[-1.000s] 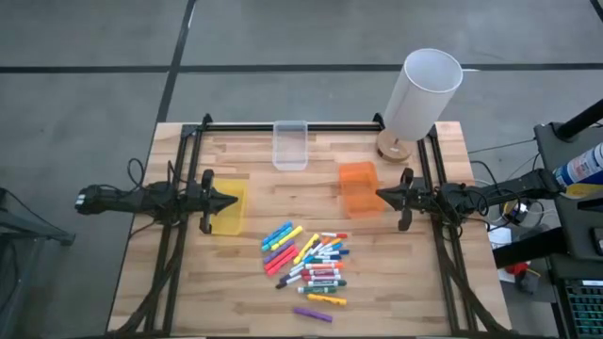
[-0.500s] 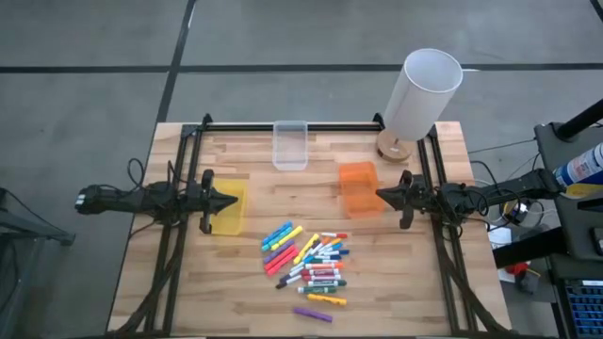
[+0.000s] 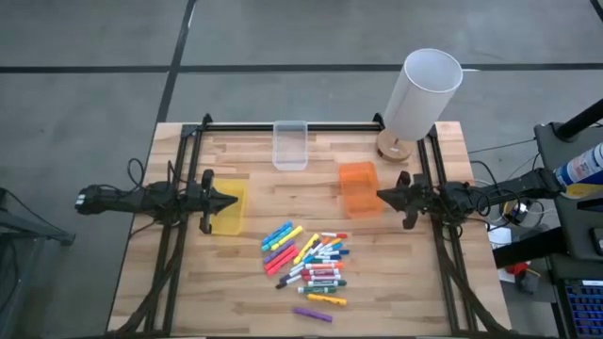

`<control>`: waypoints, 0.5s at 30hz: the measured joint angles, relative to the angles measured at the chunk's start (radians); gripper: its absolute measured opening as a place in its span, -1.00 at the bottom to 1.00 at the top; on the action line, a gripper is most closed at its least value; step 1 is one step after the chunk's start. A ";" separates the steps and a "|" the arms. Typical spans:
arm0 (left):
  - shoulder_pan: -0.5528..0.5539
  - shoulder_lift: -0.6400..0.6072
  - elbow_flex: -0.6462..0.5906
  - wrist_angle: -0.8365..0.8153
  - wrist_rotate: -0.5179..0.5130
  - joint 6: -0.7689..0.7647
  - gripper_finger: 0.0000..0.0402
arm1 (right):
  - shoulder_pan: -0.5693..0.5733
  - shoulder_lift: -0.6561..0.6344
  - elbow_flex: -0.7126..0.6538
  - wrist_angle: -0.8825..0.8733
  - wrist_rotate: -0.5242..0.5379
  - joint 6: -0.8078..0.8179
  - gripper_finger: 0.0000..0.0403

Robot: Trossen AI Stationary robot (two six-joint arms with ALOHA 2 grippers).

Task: Pick & Place Markers
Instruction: Put the small red marker into the orange bin

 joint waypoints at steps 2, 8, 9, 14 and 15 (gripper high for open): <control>0.000 0.000 0.000 0.000 0.000 0.000 -1.00 | 0.000 0.000 0.000 0.014 -0.012 0.012 -0.96; 0.000 0.000 0.000 0.000 0.000 0.000 -1.00 | 0.000 0.000 0.000 0.022 0.001 0.012 -0.96; 0.000 0.000 0.000 0.000 0.000 0.000 -1.00 | 0.000 0.003 0.000 0.028 0.011 0.001 -0.96; 0.000 0.000 0.000 0.000 0.000 0.000 -1.00 | 0.000 0.035 0.000 0.085 -0.066 -0.135 -0.96; 0.000 0.000 0.000 0.000 0.000 0.000 -1.00 | 0.000 0.048 0.000 0.099 -0.116 -0.163 -0.96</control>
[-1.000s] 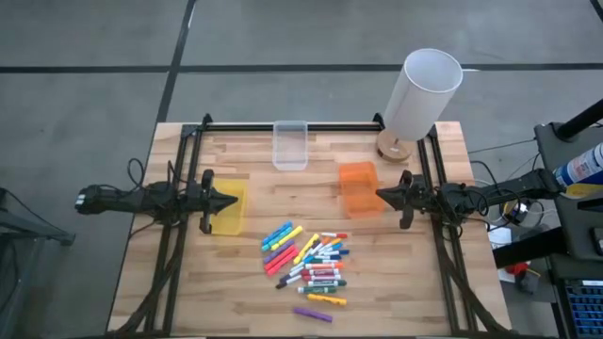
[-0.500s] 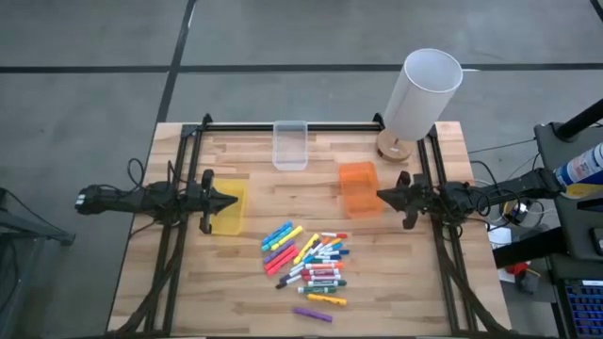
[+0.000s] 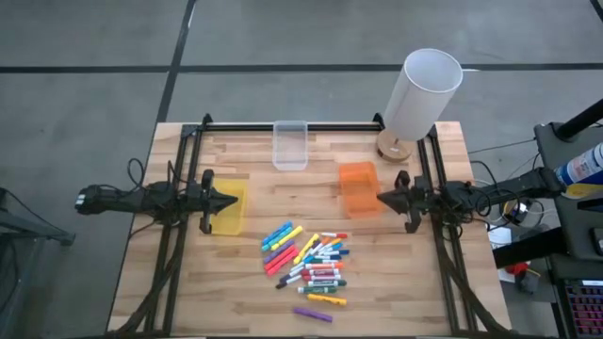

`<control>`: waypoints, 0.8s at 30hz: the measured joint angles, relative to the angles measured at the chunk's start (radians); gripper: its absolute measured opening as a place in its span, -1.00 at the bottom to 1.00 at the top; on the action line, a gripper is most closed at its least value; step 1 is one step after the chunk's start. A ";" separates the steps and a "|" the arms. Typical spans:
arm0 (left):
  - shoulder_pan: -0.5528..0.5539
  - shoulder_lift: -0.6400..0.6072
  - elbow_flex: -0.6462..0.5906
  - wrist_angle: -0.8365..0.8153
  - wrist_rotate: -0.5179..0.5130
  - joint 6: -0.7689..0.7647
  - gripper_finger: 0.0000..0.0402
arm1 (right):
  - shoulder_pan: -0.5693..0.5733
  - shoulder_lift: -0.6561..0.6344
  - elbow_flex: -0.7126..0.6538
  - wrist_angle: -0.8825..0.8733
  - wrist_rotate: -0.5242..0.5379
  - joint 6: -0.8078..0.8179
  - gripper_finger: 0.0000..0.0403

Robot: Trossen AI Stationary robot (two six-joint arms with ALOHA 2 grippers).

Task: Pick & Place Markers
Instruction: Put the small red marker into the orange bin

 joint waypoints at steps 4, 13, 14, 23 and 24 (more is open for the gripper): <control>0.000 0.000 0.000 0.000 0.000 0.000 -1.00 | 0.000 0.070 0.000 0.007 -0.099 -0.032 -0.96; 0.000 0.000 0.000 0.000 0.000 0.000 -1.00 | 0.000 0.345 0.111 -0.047 -0.155 -0.064 -0.67; 0.000 0.000 0.000 0.000 0.000 0.000 -1.00 | 0.000 0.383 0.138 -0.067 -0.155 -0.067 -0.60; 0.000 0.000 0.000 0.000 0.000 0.000 -1.00 | 0.001 0.746 0.458 -0.288 -0.147 -0.174 -0.15; 0.000 0.000 0.000 0.000 0.000 0.000 -1.00 | 0.001 0.782 0.497 -0.334 -0.147 -0.195 -0.14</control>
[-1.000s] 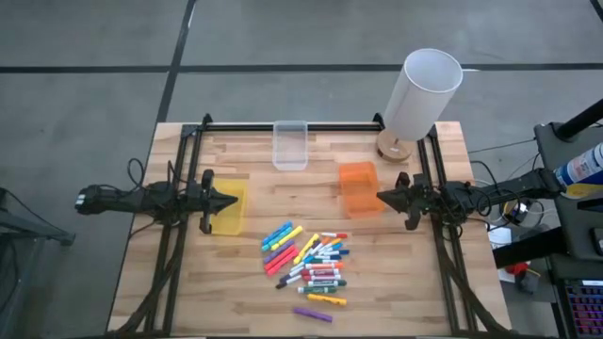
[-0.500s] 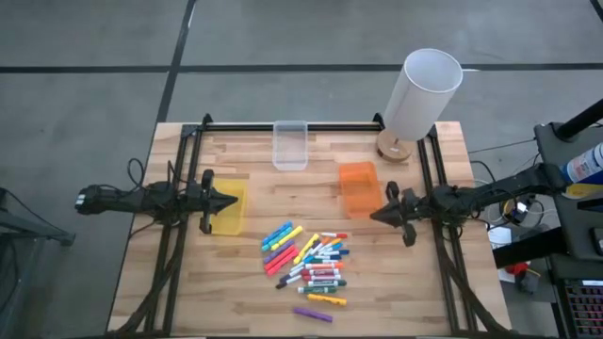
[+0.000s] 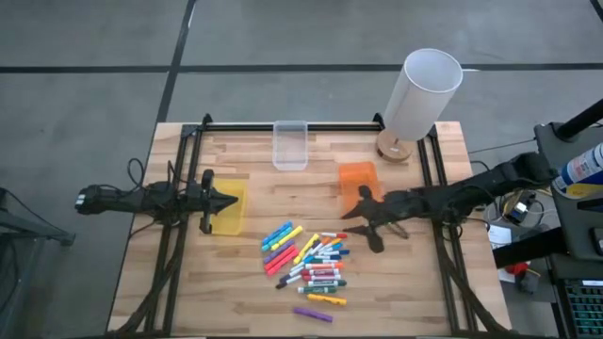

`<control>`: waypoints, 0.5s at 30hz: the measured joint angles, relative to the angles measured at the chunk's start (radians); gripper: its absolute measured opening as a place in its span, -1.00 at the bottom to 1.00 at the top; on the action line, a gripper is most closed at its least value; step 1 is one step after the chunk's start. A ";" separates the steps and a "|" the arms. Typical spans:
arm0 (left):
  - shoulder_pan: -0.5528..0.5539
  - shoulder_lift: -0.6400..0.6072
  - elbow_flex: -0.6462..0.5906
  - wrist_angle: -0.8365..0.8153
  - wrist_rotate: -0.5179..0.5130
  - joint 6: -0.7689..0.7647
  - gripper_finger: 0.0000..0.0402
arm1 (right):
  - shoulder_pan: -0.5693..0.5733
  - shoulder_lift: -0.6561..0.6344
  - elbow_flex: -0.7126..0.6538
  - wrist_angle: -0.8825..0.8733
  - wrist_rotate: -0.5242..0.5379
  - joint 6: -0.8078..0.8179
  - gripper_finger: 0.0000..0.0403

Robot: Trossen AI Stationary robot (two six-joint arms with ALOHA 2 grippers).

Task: Pick & Place Markers
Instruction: Put the small red marker into the orange bin

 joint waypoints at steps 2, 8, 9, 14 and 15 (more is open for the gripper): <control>0.000 0.000 0.000 0.000 0.000 0.000 -1.00 | 0.000 0.073 0.076 -0.093 0.000 -0.042 -0.13; 0.000 0.000 0.000 0.000 0.000 0.000 -1.00 | 0.000 0.276 0.267 -0.321 0.117 -0.132 -0.19; 0.000 0.000 0.000 0.000 0.000 0.000 -1.00 | 0.000 0.308 0.293 -0.351 0.150 -0.133 -0.20; 0.000 0.000 0.000 0.000 0.000 0.000 -1.00 | -0.002 0.450 0.419 -0.505 0.234 -0.127 -0.28; 0.000 0.000 0.000 0.000 0.000 0.000 -1.00 | -0.002 0.474 0.445 -0.540 0.236 -0.118 -0.29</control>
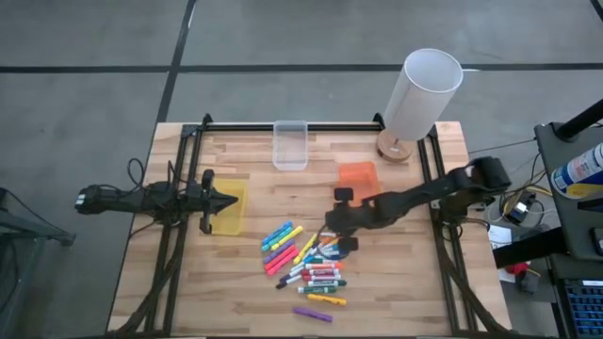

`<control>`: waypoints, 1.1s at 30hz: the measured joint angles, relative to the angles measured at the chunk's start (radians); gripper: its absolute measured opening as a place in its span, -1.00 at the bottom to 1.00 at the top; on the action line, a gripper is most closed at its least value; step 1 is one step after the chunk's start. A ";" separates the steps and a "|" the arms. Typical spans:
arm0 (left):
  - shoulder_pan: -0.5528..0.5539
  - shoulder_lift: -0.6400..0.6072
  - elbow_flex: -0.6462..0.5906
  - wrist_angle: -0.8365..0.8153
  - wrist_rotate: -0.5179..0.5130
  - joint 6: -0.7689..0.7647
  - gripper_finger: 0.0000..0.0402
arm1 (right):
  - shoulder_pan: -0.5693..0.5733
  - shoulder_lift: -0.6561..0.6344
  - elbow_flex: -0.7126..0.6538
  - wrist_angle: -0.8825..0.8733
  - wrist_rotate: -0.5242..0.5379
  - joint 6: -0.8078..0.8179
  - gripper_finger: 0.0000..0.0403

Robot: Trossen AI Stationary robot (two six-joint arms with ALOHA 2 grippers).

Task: Pick & Place Markers
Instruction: Put the small red marker into the orange bin

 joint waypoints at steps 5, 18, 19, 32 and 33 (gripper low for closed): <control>0.000 0.000 0.000 0.000 0.000 0.000 -1.00 | 0.000 0.111 0.116 -0.173 -0.024 0.047 -0.36; 0.000 0.000 0.000 0.000 0.000 0.000 -1.00 | -0.003 0.186 0.227 -0.293 -0.165 0.136 -0.32; 0.000 0.000 0.000 0.000 0.000 0.000 -1.00 | -0.003 0.183 0.227 -0.289 -0.165 0.145 -0.32; 0.000 0.000 0.000 0.000 0.000 0.000 -1.00 | 0.000 0.190 0.210 -0.264 -0.193 0.217 -0.38; 0.000 0.000 0.000 0.000 0.000 0.000 -1.00 | 0.000 0.190 0.206 -0.257 -0.193 0.220 -0.37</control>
